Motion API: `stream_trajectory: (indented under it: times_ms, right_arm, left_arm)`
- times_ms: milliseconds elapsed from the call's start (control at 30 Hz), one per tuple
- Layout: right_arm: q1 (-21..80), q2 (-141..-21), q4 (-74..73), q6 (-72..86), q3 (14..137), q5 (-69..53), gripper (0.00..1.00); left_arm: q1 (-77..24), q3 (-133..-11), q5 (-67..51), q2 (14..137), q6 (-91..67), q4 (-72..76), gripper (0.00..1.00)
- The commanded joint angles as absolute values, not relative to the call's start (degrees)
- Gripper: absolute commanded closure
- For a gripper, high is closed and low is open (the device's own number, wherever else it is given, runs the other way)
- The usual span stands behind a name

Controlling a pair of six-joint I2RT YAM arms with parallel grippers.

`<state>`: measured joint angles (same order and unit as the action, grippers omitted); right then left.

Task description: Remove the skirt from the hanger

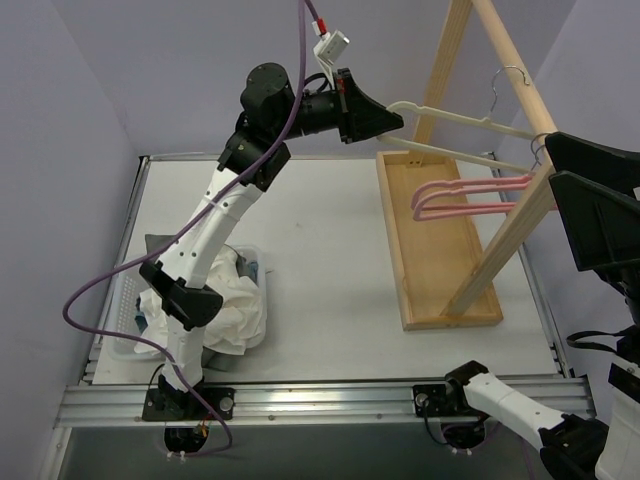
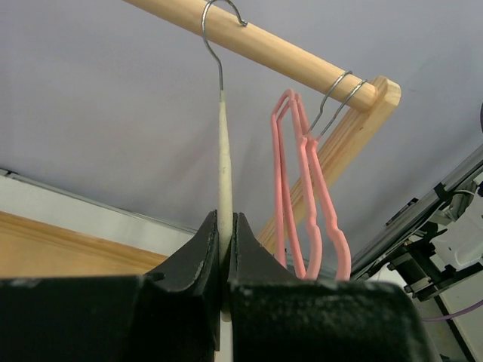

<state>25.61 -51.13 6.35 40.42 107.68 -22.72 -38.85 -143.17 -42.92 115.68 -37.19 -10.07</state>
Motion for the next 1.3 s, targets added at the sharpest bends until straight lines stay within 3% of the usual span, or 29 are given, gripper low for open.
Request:
stream_trajectory:
  times_ms: [0, 133, 367, 767, 1267]
  right_arm:
    - [26.10, -51.07, 10.02, 40.25, 107.76, -22.24, 0.38]
    - [26.10, -51.06, 11.08, 40.87, 106.70, -22.50, 0.38]
    - [26.10, -50.80, 10.28, 40.34, 106.35, -22.50, 0.38]
    - [26.45, -50.01, 9.75, 39.99, 106.00, -22.24, 0.38]
    - [26.63, -49.39, 9.93, 40.61, 106.26, -21.89, 0.38]
  left_arm:
    - [-37.71, -146.59, -45.70, 117.68, -40.78, -13.25, 0.98]
    - [-38.23, -151.34, -44.75, 120.15, -39.30, -19.67, 0.98]
    - [-40.95, -146.26, -39.65, 115.33, -32.88, -20.04, 0.98]
    - [-46.05, -136.76, -10.56, 100.47, -19.78, -25.31, 0.98]
    - [-62.30, -142.83, 19.58, 106.17, -0.91, -25.24, 0.98]
